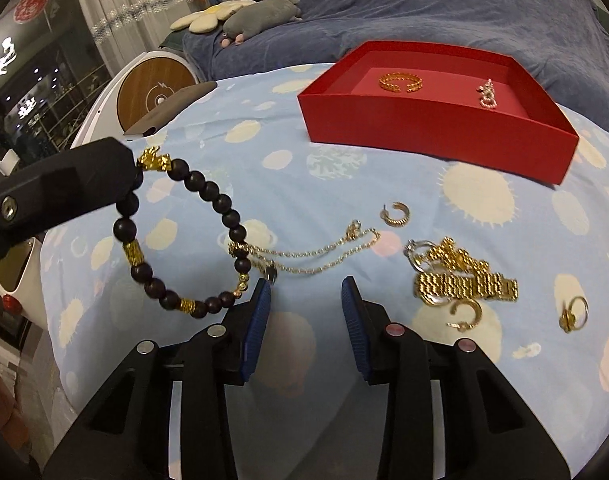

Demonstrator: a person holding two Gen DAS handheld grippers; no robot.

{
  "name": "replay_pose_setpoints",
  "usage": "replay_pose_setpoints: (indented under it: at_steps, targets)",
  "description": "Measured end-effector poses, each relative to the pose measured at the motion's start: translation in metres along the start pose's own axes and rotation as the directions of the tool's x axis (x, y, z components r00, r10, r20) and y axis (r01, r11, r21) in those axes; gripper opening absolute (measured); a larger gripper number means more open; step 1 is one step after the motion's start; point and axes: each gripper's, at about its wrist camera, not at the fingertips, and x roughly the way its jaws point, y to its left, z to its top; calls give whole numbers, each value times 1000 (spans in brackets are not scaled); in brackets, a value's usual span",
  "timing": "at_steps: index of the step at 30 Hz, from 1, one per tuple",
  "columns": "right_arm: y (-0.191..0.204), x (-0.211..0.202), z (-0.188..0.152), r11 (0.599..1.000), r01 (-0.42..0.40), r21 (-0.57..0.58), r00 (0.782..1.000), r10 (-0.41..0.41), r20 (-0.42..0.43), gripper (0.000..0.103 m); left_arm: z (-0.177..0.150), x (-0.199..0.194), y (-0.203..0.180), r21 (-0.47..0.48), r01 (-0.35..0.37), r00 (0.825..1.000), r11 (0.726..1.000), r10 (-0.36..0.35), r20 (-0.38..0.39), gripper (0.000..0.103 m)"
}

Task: Organize jewelry
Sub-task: 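Grasp the thin gold chain with the right tool while the left tool holds the bead bracelet, then carry bead bracelet and chain into the red box while both tools open to release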

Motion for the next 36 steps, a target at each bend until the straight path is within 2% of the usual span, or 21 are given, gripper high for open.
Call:
replay_pose_setpoints:
  at_steps: [1, 2, 3, 4, 5, 11, 20, 30, 36]
  targets:
    - [0, 2, 3, 1000, -2, -6, 1000, 2, 4, 29, 0, 0, 0, 0, 2, 1000, 1000, -2, -1, 5]
    - [1, 3, 5, 1000, -7, -11, 1000, 7, 7, 16, 0, 0, 0, 0, 1, 1000, 1000, -1, -1, 5]
    - [2, 5, 7, 1000, -9, -12, 1000, 9, 7, 9, 0, 0, 0, 1, -8, 1000, 1000, 8, -2, 5]
    - [2, 3, 9, 1000, -11, -10, 1000, 11, 13, 3, 0, 1, 1, 2, -14, 1000, 1000, 14, -3, 5]
    - [2, 1, 9, 1000, -14, -5, 1000, 14, 23, 1, 0, 1, 2, 0, -20, 1000, 1000, 20, -4, 5]
    - [-5, -32, 10, 998, -37, 46, 995, 32, 98, 1, -3, 5, 10, -18, -44, 999, 999, 44, -22, 5]
    - [-16, -100, 28, 991, -93, 98, 974, 71, 214, 1, -7, 9, 11, -30, -52, 998, 998, 51, -36, 5]
    - [-28, -157, 56, 991, -91, 100, 957, 59, 285, 1, -8, 13, 10, -30, -57, 997, 998, 56, -46, 5]
    - [-25, -177, 68, 995, -70, 77, 948, 42, 314, 1, -7, 14, 9, -32, -59, 997, 998, 57, -51, 5]
